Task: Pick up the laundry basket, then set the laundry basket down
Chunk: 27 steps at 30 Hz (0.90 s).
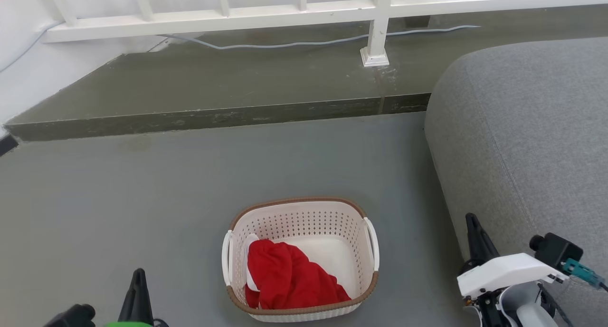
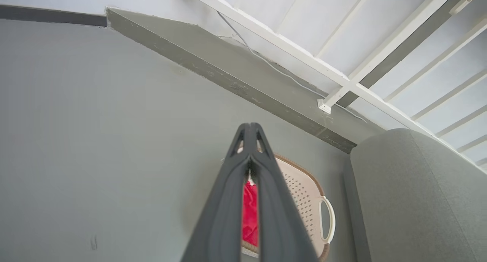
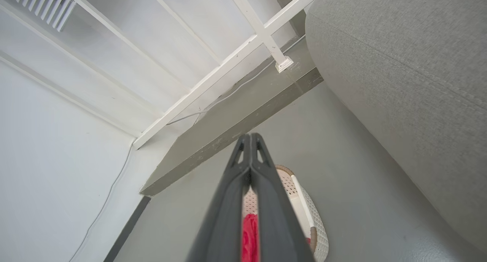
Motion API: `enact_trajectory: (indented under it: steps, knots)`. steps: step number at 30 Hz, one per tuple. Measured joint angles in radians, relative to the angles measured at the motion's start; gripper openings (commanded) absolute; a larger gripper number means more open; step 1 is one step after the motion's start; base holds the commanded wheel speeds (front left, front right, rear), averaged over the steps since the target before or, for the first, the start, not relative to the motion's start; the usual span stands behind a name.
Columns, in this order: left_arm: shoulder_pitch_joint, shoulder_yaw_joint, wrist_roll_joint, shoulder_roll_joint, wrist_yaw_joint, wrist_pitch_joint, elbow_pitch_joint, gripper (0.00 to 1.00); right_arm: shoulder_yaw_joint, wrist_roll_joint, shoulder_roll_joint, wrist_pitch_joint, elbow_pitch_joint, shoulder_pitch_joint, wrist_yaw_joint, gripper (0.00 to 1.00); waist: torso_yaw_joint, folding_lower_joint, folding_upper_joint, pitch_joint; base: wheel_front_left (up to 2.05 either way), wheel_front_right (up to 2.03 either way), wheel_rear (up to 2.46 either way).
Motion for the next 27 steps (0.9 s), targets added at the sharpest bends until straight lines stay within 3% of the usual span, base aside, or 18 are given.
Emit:
enact_trajectory:
  steps: [27]
  knots:
    - [-0.085, 0.035, -0.377, 0.022, -0.065, 0.083, 0.057, 0.0, -0.093, 0.353, -0.009, 0.085, 0.003, -0.025, 0.061, 0.0, 0.023, 0.0, 0.0, -0.005, 0.0, 0.0, 0.0]
